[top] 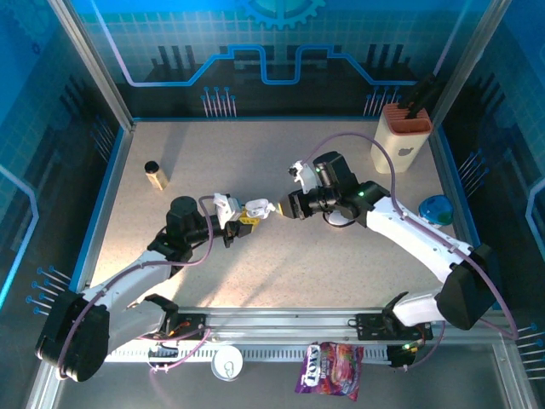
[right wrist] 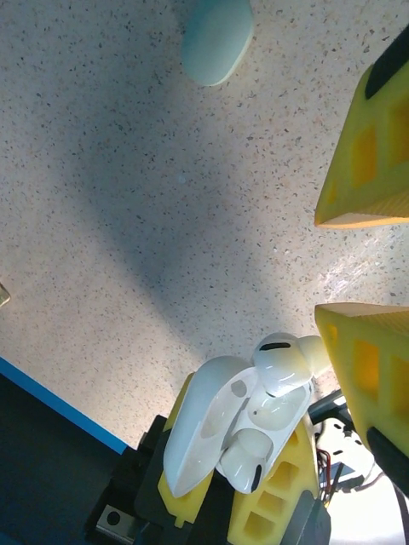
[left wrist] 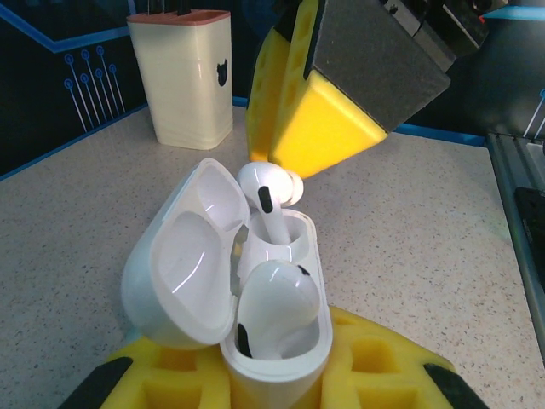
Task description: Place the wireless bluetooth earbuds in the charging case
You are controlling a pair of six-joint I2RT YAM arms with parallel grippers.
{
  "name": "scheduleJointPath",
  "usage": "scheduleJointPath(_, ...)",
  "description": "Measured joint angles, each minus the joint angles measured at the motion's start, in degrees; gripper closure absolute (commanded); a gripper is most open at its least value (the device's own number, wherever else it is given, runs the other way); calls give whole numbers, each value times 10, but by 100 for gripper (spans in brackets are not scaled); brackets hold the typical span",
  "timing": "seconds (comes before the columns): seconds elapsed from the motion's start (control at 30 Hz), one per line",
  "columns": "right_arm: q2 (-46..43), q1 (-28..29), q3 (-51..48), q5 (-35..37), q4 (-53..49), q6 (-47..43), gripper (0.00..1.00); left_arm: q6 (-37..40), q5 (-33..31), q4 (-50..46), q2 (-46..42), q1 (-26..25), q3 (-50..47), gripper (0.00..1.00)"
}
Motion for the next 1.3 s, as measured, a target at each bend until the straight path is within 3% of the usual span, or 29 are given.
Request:
scheduleJointPath(1.1, 22, 42, 35, -21, -24, -19, 71, -2, 2, 2, 0, 0, 0, 99)
scheduleJointPath(1.3, 25, 44, 37, -21, -24, -18, 63, -1, 2, 2, 0, 0, 0, 99)
